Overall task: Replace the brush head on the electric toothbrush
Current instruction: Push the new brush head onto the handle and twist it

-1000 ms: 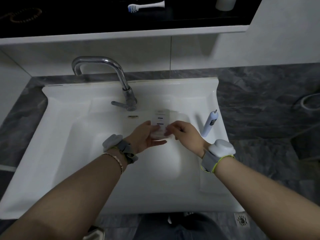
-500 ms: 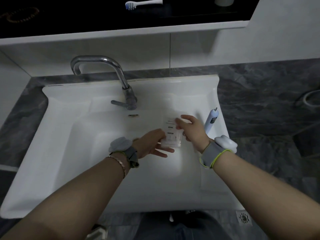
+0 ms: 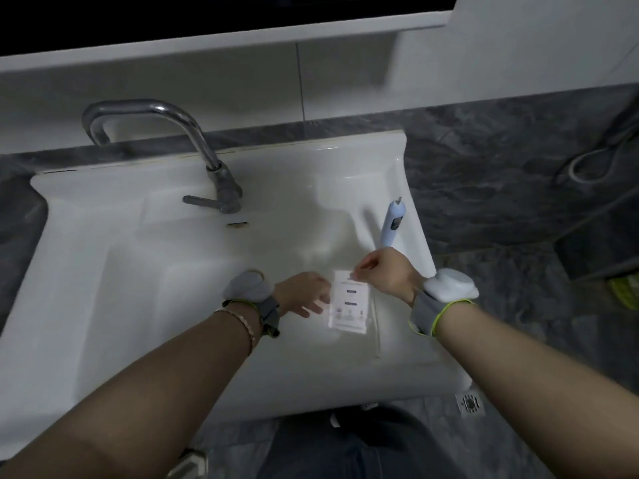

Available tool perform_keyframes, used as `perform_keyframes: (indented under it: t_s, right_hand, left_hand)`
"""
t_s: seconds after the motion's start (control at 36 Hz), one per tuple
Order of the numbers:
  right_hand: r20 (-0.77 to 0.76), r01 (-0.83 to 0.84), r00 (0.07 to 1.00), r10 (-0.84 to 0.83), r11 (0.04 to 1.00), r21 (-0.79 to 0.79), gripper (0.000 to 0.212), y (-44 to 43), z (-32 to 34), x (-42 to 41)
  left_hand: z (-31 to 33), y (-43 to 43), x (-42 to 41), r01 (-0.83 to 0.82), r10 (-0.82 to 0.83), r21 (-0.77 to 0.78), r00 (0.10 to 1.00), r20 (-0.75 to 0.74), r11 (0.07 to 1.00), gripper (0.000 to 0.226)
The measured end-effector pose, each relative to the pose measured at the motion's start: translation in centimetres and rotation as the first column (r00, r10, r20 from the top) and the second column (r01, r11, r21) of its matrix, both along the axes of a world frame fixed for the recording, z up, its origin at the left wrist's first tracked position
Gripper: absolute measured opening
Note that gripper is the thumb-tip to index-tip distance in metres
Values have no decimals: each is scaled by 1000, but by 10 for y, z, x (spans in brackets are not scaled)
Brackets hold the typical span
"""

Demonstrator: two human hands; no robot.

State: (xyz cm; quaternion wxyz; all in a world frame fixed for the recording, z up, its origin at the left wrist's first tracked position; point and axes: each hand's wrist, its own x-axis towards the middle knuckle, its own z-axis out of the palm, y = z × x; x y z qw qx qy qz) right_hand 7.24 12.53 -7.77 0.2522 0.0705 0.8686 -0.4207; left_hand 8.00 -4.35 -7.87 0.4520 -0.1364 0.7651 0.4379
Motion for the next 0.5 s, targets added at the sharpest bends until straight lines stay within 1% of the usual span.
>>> perform_keyframes:
  t_s: [0.08, 0.17, 0.19, 0.22, 0.25, 0.28, 0.33, 0.39, 0.44, 0.5]
  right_hand:
    - [53, 10, 998, -15, 996, 92, 19, 32, 2, 2]
    - [87, 36, 995, -48, 990, 138, 21, 56, 0, 4]
    - [101, 31, 994, -47, 987, 157, 20, 64, -3, 6]
    - [114, 23, 993, -44, 984, 175, 20, 70, -8, 8]
    - [130, 16, 991, -42, 980, 197, 20, 75, -13, 11]
    - [138, 13, 990, -43, 978, 208, 22, 77, -15, 12]
    - [145, 55, 986, -83, 981, 187, 34, 78, -20, 16]
    - [160, 163, 971, -181, 979, 119, 49, 74, -18, 15]
    - [75, 236, 966, -249, 961, 142, 56, 74, -16, 7]
    - [-14, 275, 961, -277, 945, 176, 52, 74, -12, -4]
  left_hand:
    - [-5, 14, -13, -29, 28, -14, 995, -97, 999, 13]
    - [-6, 27, -23, -147, 149, 27, 983, -107, 989, 29]
    - [-8, 34, -26, -166, 170, 37, 977, -132, 985, 29]
    - [-10, 40, -28, -191, 196, 45, 967, -164, 981, 23]
    - [-11, 46, -29, -211, 218, 55, 957, -191, 976, 11]
    - [-11, 53, -30, -231, 241, 71, 947, -212, 970, 10]
    - [-13, 61, -33, -229, 241, 78, 937, -252, 970, 38]
    - [-11, 71, -36, -209, 223, 77, 918, -327, 975, 52]
    - [-9, 83, -44, -178, 211, 119, 894, -396, 977, 65]
    - [-9, 91, -51, -112, 152, 111, 855, -495, 988, 78]
